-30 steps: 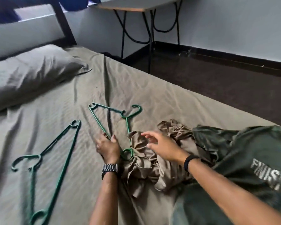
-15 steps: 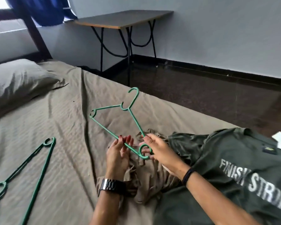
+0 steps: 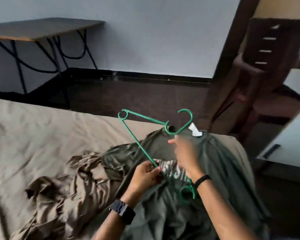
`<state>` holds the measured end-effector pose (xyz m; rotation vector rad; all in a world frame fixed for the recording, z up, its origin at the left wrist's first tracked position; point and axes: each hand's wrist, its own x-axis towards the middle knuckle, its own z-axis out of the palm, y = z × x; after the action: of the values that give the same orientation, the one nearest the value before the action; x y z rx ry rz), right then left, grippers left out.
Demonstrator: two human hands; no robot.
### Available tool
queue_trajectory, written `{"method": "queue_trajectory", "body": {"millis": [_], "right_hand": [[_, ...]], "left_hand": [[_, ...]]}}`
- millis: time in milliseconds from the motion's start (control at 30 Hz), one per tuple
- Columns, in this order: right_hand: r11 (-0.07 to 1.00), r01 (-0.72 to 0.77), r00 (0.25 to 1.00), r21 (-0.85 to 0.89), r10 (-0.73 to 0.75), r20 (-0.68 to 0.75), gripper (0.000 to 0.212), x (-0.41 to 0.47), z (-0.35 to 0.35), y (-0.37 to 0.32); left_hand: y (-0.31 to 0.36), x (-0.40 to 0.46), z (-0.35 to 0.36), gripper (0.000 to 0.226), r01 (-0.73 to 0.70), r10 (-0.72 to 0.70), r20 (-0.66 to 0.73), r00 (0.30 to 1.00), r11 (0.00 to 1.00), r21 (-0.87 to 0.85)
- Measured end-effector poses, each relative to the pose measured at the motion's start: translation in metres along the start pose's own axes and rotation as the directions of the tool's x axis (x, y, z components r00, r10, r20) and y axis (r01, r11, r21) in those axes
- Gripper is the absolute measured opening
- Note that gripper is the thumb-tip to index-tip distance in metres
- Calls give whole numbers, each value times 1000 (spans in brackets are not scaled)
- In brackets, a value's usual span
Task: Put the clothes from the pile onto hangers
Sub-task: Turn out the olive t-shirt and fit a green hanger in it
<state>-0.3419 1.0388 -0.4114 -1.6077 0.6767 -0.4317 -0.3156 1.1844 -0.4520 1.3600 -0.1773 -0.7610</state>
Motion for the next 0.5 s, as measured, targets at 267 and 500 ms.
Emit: {"method": "queue_trajectory", "body": {"millis": [267, 500], "right_hand": [[895, 201, 927, -398, -306, -218, 22, 2, -112, 11], [824, 192, 923, -533, -336, -187, 21, 14, -176, 14]], "left_hand": [[-3, 75, 73, 20, -75, 49, 61, 997, 814, 577], [23, 153, 64, 31, -82, 258, -89, 962, 586, 806]]}}
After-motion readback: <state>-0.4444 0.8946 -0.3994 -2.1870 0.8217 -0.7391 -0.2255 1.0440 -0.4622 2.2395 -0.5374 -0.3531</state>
